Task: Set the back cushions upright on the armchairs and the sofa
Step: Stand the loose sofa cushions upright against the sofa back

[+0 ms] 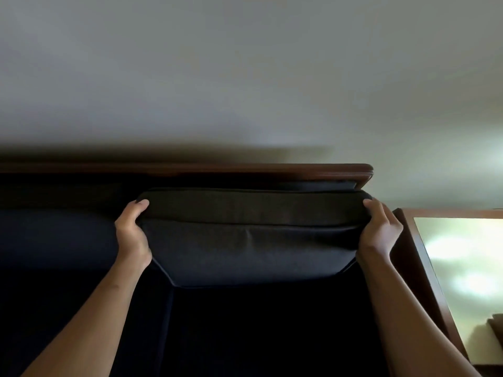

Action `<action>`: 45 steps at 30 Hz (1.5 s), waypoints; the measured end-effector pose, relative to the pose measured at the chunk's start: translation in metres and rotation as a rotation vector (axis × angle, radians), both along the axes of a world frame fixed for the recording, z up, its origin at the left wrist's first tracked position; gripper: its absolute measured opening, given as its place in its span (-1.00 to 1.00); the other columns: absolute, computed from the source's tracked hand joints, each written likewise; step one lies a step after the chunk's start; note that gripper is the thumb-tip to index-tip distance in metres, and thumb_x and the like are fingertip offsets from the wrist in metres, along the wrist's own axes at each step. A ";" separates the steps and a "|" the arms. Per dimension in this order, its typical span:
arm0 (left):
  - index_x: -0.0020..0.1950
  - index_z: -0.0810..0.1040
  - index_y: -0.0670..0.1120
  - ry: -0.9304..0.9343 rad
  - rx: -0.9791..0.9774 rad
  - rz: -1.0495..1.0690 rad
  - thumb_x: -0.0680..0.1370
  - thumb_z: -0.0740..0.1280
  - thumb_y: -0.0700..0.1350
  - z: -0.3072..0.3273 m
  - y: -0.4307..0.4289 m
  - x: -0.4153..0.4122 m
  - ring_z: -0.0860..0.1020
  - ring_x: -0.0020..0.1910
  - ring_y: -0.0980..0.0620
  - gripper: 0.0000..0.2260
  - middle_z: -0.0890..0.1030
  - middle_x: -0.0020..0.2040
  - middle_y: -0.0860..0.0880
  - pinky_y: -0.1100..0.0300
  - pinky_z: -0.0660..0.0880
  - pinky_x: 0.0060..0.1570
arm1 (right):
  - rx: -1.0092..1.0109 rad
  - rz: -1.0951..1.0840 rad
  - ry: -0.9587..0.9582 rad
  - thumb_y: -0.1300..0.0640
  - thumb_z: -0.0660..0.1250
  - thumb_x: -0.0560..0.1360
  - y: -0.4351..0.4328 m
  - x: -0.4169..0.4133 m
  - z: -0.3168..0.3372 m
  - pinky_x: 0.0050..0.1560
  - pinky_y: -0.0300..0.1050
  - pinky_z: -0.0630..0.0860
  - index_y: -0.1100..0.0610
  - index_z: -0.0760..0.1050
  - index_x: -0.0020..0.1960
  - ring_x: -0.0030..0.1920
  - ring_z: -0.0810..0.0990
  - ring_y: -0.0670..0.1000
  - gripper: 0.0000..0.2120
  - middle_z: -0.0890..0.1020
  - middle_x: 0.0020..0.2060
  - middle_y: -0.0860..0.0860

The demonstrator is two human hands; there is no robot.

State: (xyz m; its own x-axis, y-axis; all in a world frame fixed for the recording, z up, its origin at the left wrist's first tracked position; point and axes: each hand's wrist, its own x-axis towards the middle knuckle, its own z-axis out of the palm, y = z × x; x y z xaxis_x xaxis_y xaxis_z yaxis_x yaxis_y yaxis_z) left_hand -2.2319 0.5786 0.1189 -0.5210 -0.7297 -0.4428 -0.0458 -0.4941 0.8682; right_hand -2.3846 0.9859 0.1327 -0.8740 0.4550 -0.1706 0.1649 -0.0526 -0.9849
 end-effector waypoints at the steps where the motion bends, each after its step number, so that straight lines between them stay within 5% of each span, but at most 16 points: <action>1: 0.19 0.68 -0.03 -0.005 0.013 0.000 0.60 0.41 -0.04 -0.006 0.003 -0.011 0.59 0.39 -0.25 -0.80 0.67 0.29 -0.12 -0.15 0.45 0.44 | 0.011 -0.003 0.002 0.01 0.40 0.38 0.003 -0.013 -0.001 -0.30 -0.31 0.41 -0.04 0.70 -0.28 -0.38 0.51 -0.26 -0.88 0.61 -0.43 -0.21; 4: 0.42 0.60 -0.08 -0.041 0.024 -0.024 0.63 0.38 -0.02 -0.021 0.009 -0.041 0.59 0.39 -0.17 -0.63 0.63 0.40 -0.10 -0.04 0.52 0.32 | 0.047 0.008 -0.011 -0.06 0.39 0.35 0.008 -0.046 -0.010 -0.27 -0.31 0.46 -0.10 0.74 -0.20 -0.33 0.57 -0.28 -0.84 0.70 -0.33 -0.21; 9: 0.55 0.49 0.01 -0.252 -0.281 -0.102 0.63 0.45 0.02 -0.046 0.011 -0.079 0.44 0.51 -0.09 -0.51 0.51 0.46 -0.03 -0.09 0.37 0.53 | 0.067 0.014 -0.109 -0.13 0.39 0.32 -0.003 -0.073 -0.043 -0.14 -0.19 0.49 -0.12 0.77 -0.06 -0.19 0.65 -0.19 -0.73 0.74 -0.25 -0.18; 12: 0.63 0.37 0.04 -0.399 -0.412 -0.155 0.58 0.51 0.11 -0.067 0.022 -0.080 0.41 0.51 -0.12 -0.34 0.40 0.57 -0.08 -0.10 0.39 0.51 | 0.103 0.017 -0.172 -0.17 0.37 0.31 -0.006 -0.083 -0.066 -0.04 -0.09 0.56 -0.14 0.76 -0.02 -0.08 0.68 -0.04 -0.68 0.74 -0.23 -0.15; 17: 0.65 0.31 0.05 -0.481 -0.569 -0.202 0.59 0.43 0.25 -0.084 0.027 -0.078 0.38 0.53 -0.11 -0.30 0.35 0.59 -0.08 0.01 0.37 0.44 | 0.231 0.045 -0.115 -0.09 0.36 0.43 -0.005 -0.084 -0.089 0.14 -0.12 0.60 -0.04 0.75 0.11 0.01 0.70 -0.12 -0.66 0.76 -0.13 -0.20; 22: 0.68 0.19 -0.07 -0.643 -0.752 -0.338 0.66 0.26 0.31 -0.082 0.031 -0.083 0.48 0.42 -0.30 -0.27 0.28 0.59 -0.24 0.02 0.39 0.15 | 0.429 0.049 -0.021 -0.02 0.25 0.63 -0.009 -0.072 -0.091 0.18 -0.22 0.49 0.02 0.69 0.28 0.15 0.68 0.04 -0.67 0.75 0.11 0.04; 26: 0.68 0.16 -0.12 -0.827 -0.903 -0.497 0.66 0.05 0.39 -0.070 0.022 -0.079 0.55 0.28 -0.45 -0.24 0.34 0.55 -0.33 -0.15 0.44 -0.01 | 0.692 0.118 -0.002 0.00 0.12 0.70 -0.015 -0.052 -0.080 0.28 0.08 0.44 0.08 0.60 0.40 0.31 0.55 0.25 -0.59 0.65 0.32 0.14; 29: 0.70 0.15 -0.09 -0.839 -0.933 -0.605 0.68 -0.04 0.38 -0.054 0.015 -0.066 0.49 0.38 -0.39 -0.26 0.34 0.57 -0.28 -0.25 0.46 0.20 | 0.961 0.279 -0.009 -0.04 0.16 0.69 -0.029 -0.022 -0.071 0.57 0.27 0.11 0.12 0.49 0.50 0.55 0.28 0.28 -0.55 0.43 0.54 0.19; 32: 0.68 0.26 -0.01 -0.747 -1.009 -0.697 0.73 -0.01 0.29 -0.033 0.006 -0.040 0.47 0.45 -0.25 -0.39 0.39 0.56 -0.17 -0.24 0.44 0.33 | 1.072 0.476 -0.020 -0.11 0.14 0.67 -0.061 0.007 -0.056 0.61 0.24 -0.21 0.10 0.44 0.55 0.66 0.08 0.23 -0.47 0.31 0.62 0.17; 37: 0.51 0.54 -0.08 -0.564 -1.117 -0.643 0.75 0.20 0.05 -0.005 -0.029 0.038 0.46 0.46 -0.10 -0.61 0.53 0.45 -0.08 -0.12 0.45 0.39 | 1.103 0.748 0.081 -0.05 0.27 0.68 -0.151 0.063 -0.027 0.64 0.24 -0.05 0.15 0.46 0.53 0.65 0.13 0.21 -0.52 0.34 0.61 0.17; 45: 0.48 0.57 -0.12 -0.663 -1.206 -0.586 0.69 0.36 -0.03 0.003 -0.206 0.156 0.38 0.55 -0.16 -0.63 0.50 0.50 -0.16 -0.22 0.43 0.42 | 1.107 1.002 0.226 -0.23 0.24 0.64 -0.355 0.146 -0.002 0.60 0.16 0.22 0.03 0.38 0.58 0.65 0.14 0.10 -0.41 0.32 0.62 0.05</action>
